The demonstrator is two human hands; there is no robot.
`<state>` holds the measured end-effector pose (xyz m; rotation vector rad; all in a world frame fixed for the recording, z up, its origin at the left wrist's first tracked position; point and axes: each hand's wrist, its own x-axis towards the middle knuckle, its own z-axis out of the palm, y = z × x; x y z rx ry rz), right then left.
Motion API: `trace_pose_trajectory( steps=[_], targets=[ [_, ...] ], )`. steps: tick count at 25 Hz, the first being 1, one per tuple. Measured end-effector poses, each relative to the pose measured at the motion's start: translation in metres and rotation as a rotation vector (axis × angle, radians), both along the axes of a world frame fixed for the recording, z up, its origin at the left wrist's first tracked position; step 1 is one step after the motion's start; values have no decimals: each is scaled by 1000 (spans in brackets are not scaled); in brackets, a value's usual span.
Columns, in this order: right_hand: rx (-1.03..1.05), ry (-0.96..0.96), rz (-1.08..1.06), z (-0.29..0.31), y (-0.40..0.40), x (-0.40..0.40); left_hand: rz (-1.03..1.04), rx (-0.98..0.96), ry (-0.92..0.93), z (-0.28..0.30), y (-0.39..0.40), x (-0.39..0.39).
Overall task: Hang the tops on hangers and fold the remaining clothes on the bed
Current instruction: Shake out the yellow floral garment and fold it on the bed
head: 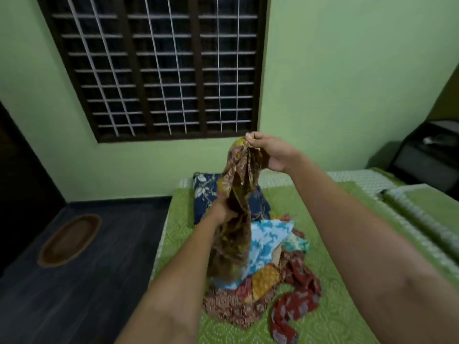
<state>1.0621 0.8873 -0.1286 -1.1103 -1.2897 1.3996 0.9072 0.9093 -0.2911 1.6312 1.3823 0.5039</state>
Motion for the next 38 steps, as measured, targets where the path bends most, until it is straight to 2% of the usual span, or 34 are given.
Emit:
trace_pose_trajectory(
  steps=[1, 2, 4, 5, 6, 8, 10, 11, 13, 15, 17, 18, 20, 22, 23, 25, 26, 27, 28, 30, 31, 32, 34, 36, 38],
  targets=[
    [52, 60, -43, 29, -13, -3, -7, 72, 14, 7, -13, -2],
    [98, 132, -110, 53, -22, -2, -9, 65, 56, 13, -22, -4],
    [143, 284, -308, 79, -34, 9, 47, -3, 17, 23, -28, -8],
    [132, 292, -421, 82, -40, 15, 87, -7, 0, 38, -38, -10],
    [81, 209, -517, 77, -44, 21, 137, -11, -42, 49, -39, -11],
    [-100, -155, -574, 54, -56, 24, 226, -40, -145, 79, -52, -11],
    [-217, -480, -332, 28, -75, 14, 290, -222, -409, 104, -66, -6],
    [-242, -534, -145, 16, -87, 7, 303, -281, -533, 114, -73, -4],
    [-268, -477, 100, 1, -112, -4, 322, -291, -711, 129, -81, 4],
    [-237, -398, 224, -21, -120, -5, 334, -276, -820, 143, -90, 12],
    [-175, -425, 250, -47, -117, -1, 365, -242, -881, 156, -93, 14],
    [-137, -435, 187, -59, -112, 3, 367, -219, -896, 161, -91, 13],
    [-104, -332, 12, -70, -107, 11, 406, -167, -887, 170, -88, 6],
    [-44, -247, -125, -64, -105, 17, 465, -70, -780, 178, -91, -6],
    [30, -240, -166, -57, -104, 19, 488, 17, -586, 179, -93, -13],
    [200, -287, -227, -40, -100, 23, 532, 259, 158, 176, -89, -30],
    [257, -335, -227, -30, -97, 22, 545, 387, 464, 175, -89, -35],
    [300, -408, -203, -21, -94, 19, 475, 477, 567, 178, -91, -35],
    [330, -496, -166, -11, -91, 14, 309, 483, 450, 178, -87, -32],
    [368, -637, -121, 7, -88, 8, -138, 229, 140, 175, -90, -16],
    [368, -641, -96, 10, -86, 8, -256, 145, 111, 171, -93, -10],
    [345, -609, -55, 9, -86, 12, -275, 160, 136, 167, -92, -8],
    [226, -570, 44, -14, -81, 30, -100, 324, 91, 165, -84, -9],
    [69, -707, 133, -58, -78, 45, 68, 453, 53, 172, -80, -17],
    [-8, -962, 223, -110, -78, 59, 82, 618, 286, 181, -82, -25]
  ],
)
